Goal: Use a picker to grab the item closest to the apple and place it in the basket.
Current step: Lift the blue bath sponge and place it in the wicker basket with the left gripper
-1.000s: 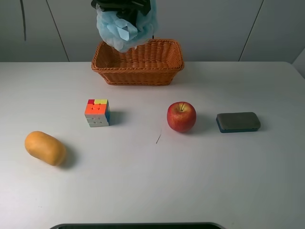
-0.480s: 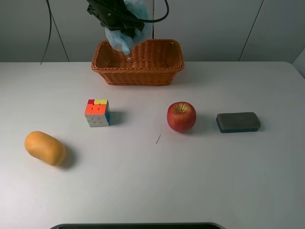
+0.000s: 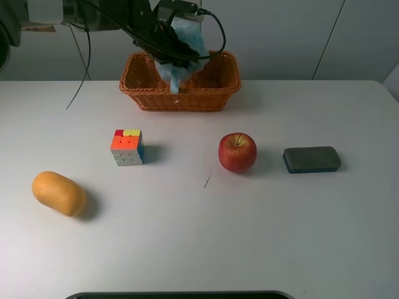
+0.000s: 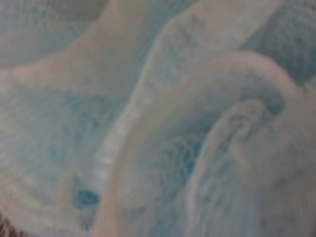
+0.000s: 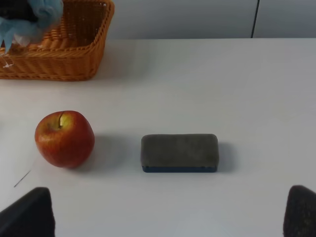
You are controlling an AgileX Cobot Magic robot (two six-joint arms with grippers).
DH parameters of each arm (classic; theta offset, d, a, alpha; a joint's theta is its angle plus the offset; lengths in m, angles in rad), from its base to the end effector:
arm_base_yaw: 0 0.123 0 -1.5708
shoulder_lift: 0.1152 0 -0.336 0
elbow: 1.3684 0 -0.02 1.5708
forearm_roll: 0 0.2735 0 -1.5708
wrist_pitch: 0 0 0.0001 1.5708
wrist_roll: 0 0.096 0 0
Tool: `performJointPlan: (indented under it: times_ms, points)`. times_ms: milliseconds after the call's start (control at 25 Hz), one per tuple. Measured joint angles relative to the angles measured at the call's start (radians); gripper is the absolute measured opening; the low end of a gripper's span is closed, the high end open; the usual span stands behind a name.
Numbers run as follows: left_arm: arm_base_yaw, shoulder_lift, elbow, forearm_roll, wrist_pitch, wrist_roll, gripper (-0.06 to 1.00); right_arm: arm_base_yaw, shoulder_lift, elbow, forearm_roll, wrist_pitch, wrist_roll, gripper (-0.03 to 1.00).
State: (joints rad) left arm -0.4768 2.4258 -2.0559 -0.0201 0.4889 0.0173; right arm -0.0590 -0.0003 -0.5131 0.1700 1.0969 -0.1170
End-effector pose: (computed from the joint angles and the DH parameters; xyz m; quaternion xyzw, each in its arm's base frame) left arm 0.5453 -0.2827 0.1888 0.2191 0.8948 -0.0962 0.3770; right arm -0.0349 0.0165 0.2878 -0.0302 0.8555 0.0396 0.5154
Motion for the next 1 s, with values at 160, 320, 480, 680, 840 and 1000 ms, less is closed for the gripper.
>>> performJointPlan:
  times_ms: [160, 320, 480, 680, 840, 1000]
  points:
    - [0.0, 0.0, 0.0, -0.035, -0.004, 0.01, 0.44, 0.0, 0.0, 0.0, 0.0, 0.0, 0.0, 0.7]
    - [0.0, 0.0, 0.0, -0.067, -0.004, 0.011, 0.71, 0.0, 0.0, 0.0, 0.0, 0.0, 0.0, 0.7]
    - [0.0, 0.0, 0.0, -0.086, 0.006, 0.011, 0.73, 0.0, 0.0, 0.0, 0.0, 0.0, 0.0, 0.7]
    - [0.0, -0.065, 0.0, -0.091, 0.098, 0.012, 0.73, 0.0, 0.0, 0.0, 0.0, 0.0, 0.0, 0.7]
    - [0.004, -0.164, 0.0, -0.091, 0.252, 0.012, 0.73, 0.0, 0.0, 0.0, 0.0, 0.0, 0.0, 0.7]
    - [0.012, -0.27, -0.002, -0.091, 0.446, 0.012, 0.73, 0.0, 0.0, 0.0, 0.0, 0.0, 0.0, 0.7]
